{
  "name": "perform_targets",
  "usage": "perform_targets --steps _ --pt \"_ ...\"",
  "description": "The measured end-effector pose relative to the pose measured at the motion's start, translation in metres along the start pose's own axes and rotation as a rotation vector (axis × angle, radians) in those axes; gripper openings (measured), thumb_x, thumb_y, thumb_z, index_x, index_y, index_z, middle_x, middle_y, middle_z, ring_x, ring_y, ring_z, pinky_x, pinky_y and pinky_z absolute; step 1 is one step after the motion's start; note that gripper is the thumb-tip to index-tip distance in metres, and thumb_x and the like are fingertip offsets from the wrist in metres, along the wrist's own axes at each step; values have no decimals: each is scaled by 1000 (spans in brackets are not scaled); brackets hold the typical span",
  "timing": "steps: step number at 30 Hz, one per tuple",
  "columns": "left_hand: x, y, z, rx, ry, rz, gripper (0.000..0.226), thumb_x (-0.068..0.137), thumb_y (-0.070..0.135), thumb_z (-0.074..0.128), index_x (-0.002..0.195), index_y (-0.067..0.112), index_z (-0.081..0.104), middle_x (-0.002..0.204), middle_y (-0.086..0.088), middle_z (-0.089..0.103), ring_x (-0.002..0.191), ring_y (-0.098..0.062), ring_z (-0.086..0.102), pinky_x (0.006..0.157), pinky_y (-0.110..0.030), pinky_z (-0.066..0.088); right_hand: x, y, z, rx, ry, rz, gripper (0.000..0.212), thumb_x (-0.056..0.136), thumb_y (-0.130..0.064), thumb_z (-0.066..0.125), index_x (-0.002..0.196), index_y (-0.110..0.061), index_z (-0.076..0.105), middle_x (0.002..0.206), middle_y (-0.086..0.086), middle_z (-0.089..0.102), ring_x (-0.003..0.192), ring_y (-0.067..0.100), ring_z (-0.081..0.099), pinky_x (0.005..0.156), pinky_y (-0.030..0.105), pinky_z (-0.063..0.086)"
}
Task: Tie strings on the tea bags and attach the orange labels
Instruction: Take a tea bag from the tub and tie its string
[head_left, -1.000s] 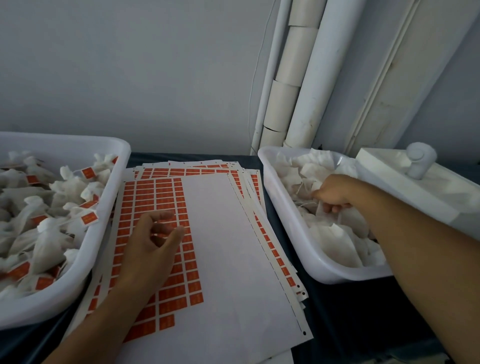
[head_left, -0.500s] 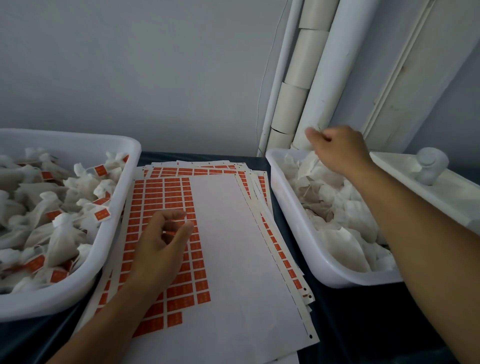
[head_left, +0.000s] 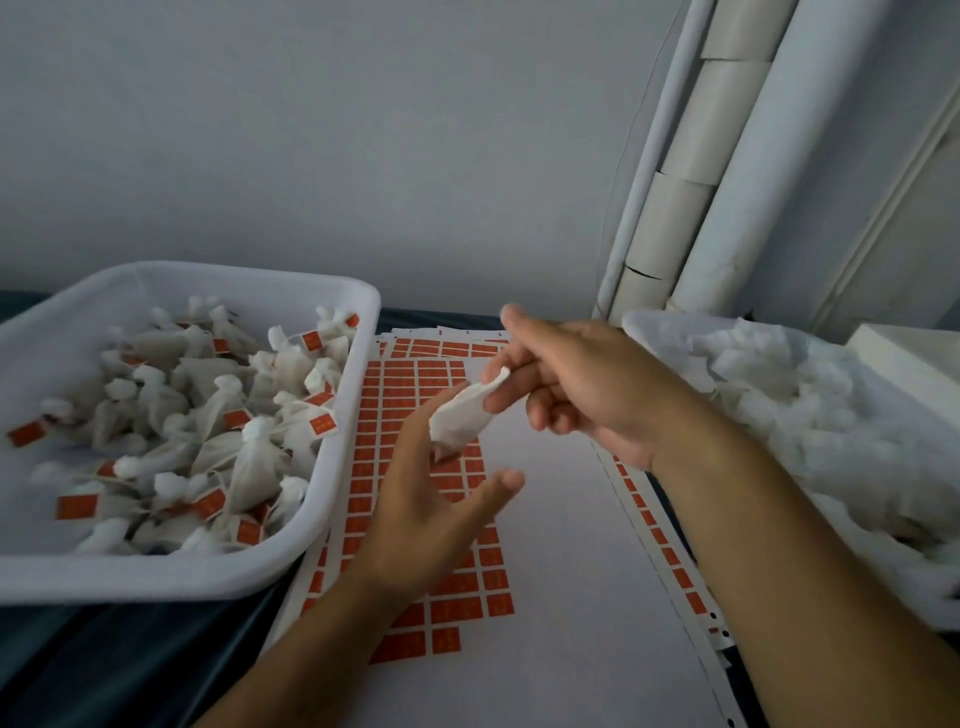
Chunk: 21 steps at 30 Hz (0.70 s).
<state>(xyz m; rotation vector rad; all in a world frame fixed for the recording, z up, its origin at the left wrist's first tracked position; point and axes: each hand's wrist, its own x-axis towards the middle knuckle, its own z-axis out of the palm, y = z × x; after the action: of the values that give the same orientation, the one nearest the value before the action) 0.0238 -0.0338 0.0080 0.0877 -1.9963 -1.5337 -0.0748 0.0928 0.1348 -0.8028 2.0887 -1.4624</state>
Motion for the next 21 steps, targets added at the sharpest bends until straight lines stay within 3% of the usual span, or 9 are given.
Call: perform_targets --steps 3,6,9,12,14,17,19,21 --pt "3 -3 0 -143 82 -22 43 92 43 68 131 26 57 118 3 65 106 -26 67 77 -30 61 6 22 22 66 -15 18 52 104 -55 46 94 -15 78 88 6 79 56 8 58 50 18 44" --pt "4 -6 -2 -186 92 -120 39 93 42 64 122 16 64 114 -6 67 102 -29 70 73 -33 62 12 39 30 156 -5 23 45 104 -53 48 98 -19 78 90 7 79 57 9 56 52 19 44" --pt "4 -7 0 -169 63 -178 40 90 45 61 120 19 66 112 -1 71 105 -24 70 80 -33 62 18 54 30 183 22 -2 37 104 -52 47 102 -30 78 89 5 78 55 9 53 54 20 42" --pt "6 -11 2 -187 91 -282 38 83 52 62 115 32 66 98 13 74 97 -10 72 67 -20 59 24 69 32 109 155 -3 34 104 -54 46 107 -35 74 79 -5 73 54 8 52 52 19 43" --pt "6 -15 2 -160 109 -344 46 79 57 60 117 32 65 95 11 75 91 -9 73 64 -20 59 27 78 34 -39 215 16 37 102 -58 43 103 -37 73 74 -14 68 57 8 56 56 16 45" --pt "7 -16 3 -107 98 -366 48 79 60 57 118 32 63 97 9 75 89 -9 74 68 -22 61 25 86 33 -175 130 6 48 91 -71 35 95 -39 70 77 -28 66 72 -5 64 59 11 47" --pt "6 -15 4 -127 79 -358 42 77 60 56 111 37 63 92 13 74 90 -6 73 63 -16 58 21 91 31 -127 52 -23 52 86 -74 34 97 -38 70 85 -25 68 83 -8 64 63 12 54" --pt "5 -15 3 -160 44 -357 35 78 58 55 107 39 63 92 15 75 92 -8 73 64 -16 57 17 95 30 -44 -19 -68 41 89 -71 38 99 -47 70 96 -25 68 95 -6 64 73 16 60"
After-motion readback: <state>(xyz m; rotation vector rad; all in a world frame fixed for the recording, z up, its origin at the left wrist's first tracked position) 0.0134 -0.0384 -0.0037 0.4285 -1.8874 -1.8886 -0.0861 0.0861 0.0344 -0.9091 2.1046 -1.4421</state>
